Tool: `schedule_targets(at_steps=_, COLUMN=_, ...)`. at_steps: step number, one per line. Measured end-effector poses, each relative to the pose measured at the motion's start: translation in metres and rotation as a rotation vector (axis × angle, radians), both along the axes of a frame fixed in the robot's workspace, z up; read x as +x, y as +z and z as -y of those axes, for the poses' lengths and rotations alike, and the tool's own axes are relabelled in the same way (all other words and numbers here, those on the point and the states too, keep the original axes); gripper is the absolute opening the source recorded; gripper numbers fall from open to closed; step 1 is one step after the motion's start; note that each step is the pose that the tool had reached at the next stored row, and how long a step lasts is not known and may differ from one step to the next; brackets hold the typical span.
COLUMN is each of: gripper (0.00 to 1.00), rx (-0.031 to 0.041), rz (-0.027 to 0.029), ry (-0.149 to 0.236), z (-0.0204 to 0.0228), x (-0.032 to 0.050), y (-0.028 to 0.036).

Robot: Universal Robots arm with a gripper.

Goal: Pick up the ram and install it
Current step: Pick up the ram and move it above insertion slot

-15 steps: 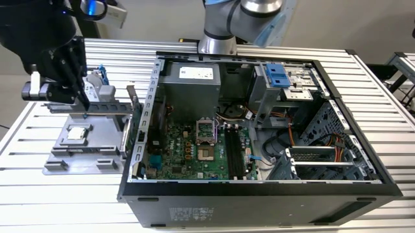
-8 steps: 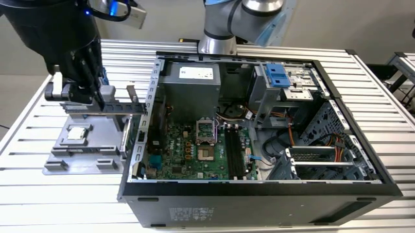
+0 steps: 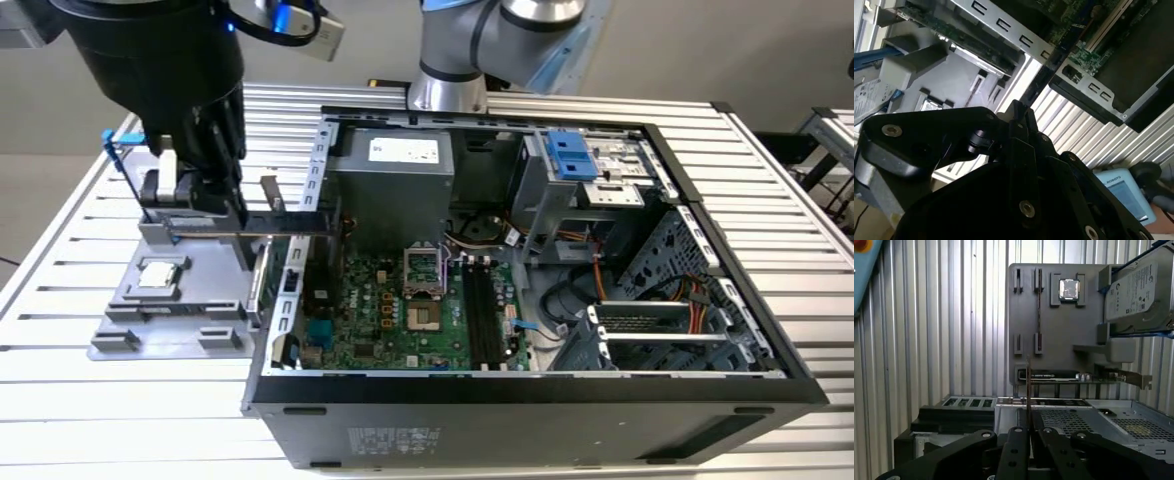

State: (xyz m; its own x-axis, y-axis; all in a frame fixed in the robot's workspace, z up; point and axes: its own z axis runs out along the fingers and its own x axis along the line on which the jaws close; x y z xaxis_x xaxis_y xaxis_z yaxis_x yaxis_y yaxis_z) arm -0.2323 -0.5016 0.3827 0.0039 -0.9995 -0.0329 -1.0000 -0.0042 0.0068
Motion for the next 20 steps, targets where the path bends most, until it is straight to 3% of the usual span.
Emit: schedule_targets(at_steps=20, gripper=0.0, rx=0.0, rz=-0.0013, ry=0.0, z=0.0, x=0.0587, y=0.0)
